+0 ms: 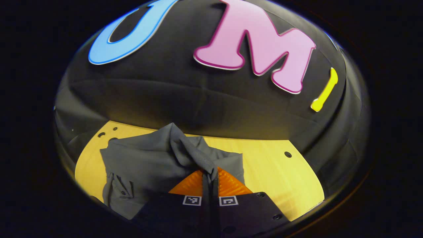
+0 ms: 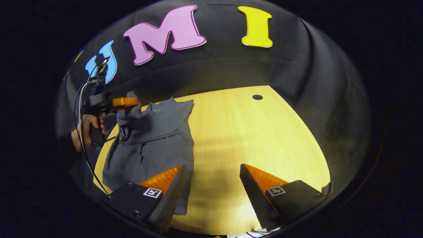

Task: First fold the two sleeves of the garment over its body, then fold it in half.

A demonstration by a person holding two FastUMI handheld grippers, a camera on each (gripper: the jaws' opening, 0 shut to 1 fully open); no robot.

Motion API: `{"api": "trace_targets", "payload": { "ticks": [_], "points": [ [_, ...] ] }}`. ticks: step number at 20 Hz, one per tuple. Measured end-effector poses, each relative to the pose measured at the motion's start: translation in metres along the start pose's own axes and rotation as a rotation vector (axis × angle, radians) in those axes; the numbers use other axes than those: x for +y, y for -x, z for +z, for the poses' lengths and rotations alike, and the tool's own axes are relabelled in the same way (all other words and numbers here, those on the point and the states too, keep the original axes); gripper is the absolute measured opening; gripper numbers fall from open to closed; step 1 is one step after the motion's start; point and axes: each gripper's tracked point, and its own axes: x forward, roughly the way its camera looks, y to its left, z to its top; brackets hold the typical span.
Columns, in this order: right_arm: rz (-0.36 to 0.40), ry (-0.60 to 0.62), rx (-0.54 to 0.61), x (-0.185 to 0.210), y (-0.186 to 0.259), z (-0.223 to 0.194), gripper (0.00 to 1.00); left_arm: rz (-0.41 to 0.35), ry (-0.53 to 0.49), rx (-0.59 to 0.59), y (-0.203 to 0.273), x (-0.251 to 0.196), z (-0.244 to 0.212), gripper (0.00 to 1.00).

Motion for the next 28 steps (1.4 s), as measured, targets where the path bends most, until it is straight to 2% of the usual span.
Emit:
{"api": "trace_targets", "payload": {
  "ticks": [5,8,11,12,14,15,20,24,28],
  "points": [
    [0.043,0.03,0.036,0.0,-0.009,-0.005,0.99,-0.058,0.002,0.06,-0.032,-0.043,-0.024,0.05],
    [0.055,0.034,0.037,0.0,-0.009,-0.006,0.99,-0.043,-0.006,0.1,-0.046,-0.054,-0.038,0.07],
    [0.056,0.016,0.035,0.002,-0.009,-0.008,0.99,-0.044,-0.012,0.142,-0.053,-0.064,-0.053,0.19],
    [0.056,0.01,0.035,0.003,-0.007,-0.009,0.99,-0.054,-0.011,0.148,-0.052,-0.067,-0.055,0.16],
    [0.055,0.012,0.04,0.006,-0.006,-0.014,0.99,-0.077,-0.009,0.139,-0.045,-0.074,-0.054,0.38],
    [0.051,0.017,0.041,0.007,-0.006,-0.015,0.99,-0.096,-0.008,0.133,-0.039,-0.077,-0.053,0.39],
    [0.059,-0.021,0.052,0.034,0.001,-0.022,0.99,-0.111,-0.036,0.12,0.009,-0.053,-0.057,0.94],
    [0.054,-0.004,0.06,0.061,0.0,-0.032,0.99,-0.054,-0.04,0.111,0.068,0.004,-0.068,0.96],
    [0.052,-0.005,0.132,0.093,-0.001,-0.06,0.99,0.026,-0.104,0.118,0.138,0.079,-0.097,0.96]
  ]
}}
